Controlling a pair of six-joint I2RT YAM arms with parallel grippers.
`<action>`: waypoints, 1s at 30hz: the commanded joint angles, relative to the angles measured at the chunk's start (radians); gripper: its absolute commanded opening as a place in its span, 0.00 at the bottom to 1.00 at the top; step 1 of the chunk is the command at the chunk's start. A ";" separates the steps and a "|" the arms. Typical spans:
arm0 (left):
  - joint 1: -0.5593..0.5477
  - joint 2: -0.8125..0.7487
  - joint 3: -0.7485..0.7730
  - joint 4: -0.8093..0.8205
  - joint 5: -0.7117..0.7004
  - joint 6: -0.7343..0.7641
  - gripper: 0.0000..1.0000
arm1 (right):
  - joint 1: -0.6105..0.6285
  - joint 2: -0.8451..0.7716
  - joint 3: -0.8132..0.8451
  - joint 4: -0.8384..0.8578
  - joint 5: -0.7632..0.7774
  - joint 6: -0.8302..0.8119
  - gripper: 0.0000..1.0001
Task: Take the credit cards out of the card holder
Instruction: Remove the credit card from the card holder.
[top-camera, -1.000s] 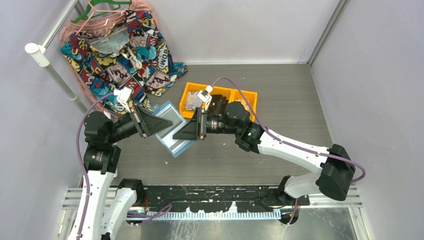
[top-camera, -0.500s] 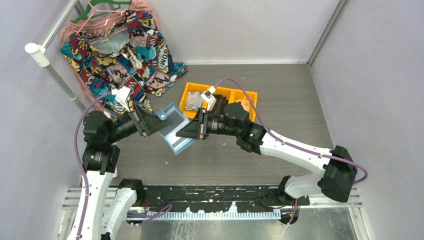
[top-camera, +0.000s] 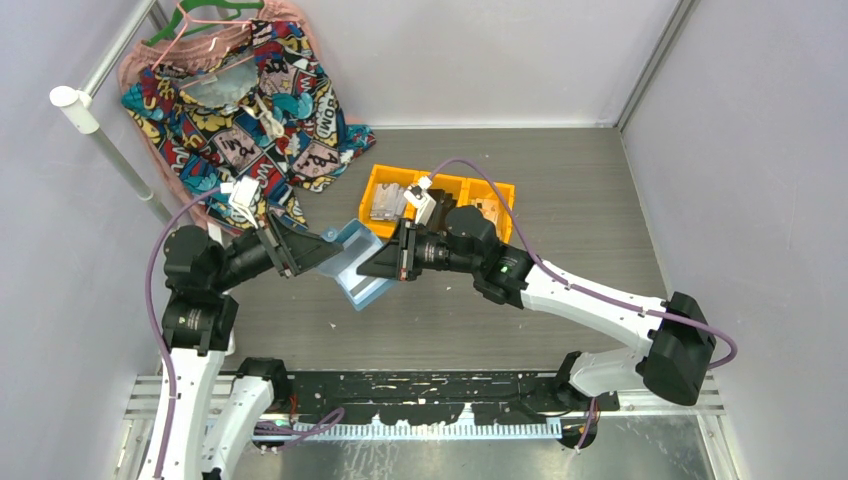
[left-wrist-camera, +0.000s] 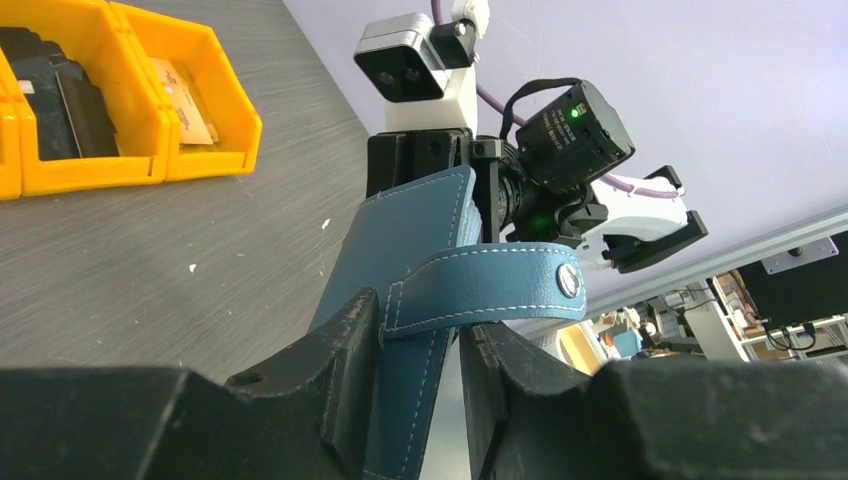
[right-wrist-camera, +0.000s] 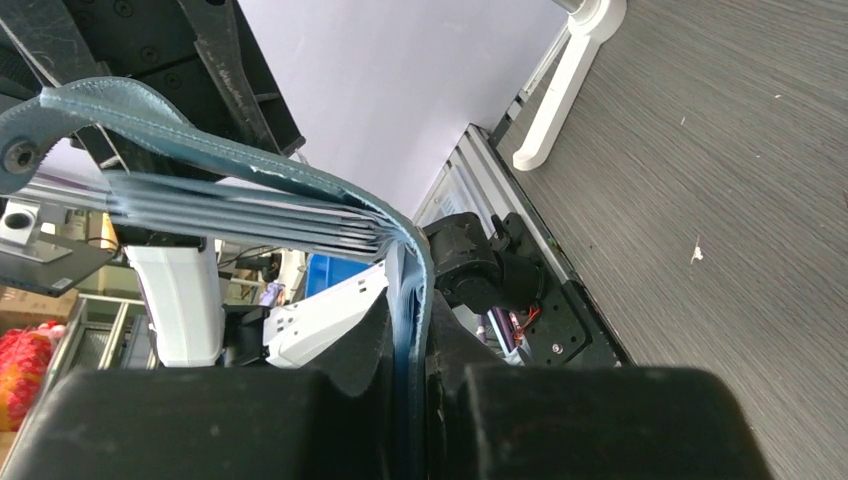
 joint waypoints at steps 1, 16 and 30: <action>0.001 -0.015 0.040 0.024 0.005 0.007 0.36 | -0.001 -0.036 0.048 0.019 0.018 -0.019 0.01; 0.001 -0.051 0.069 -0.177 -0.270 0.274 0.39 | 0.025 -0.023 0.092 0.038 -0.041 -0.006 0.01; 0.001 -0.064 0.054 -0.198 -0.291 0.253 0.63 | 0.032 -0.022 0.099 0.073 -0.077 0.004 0.01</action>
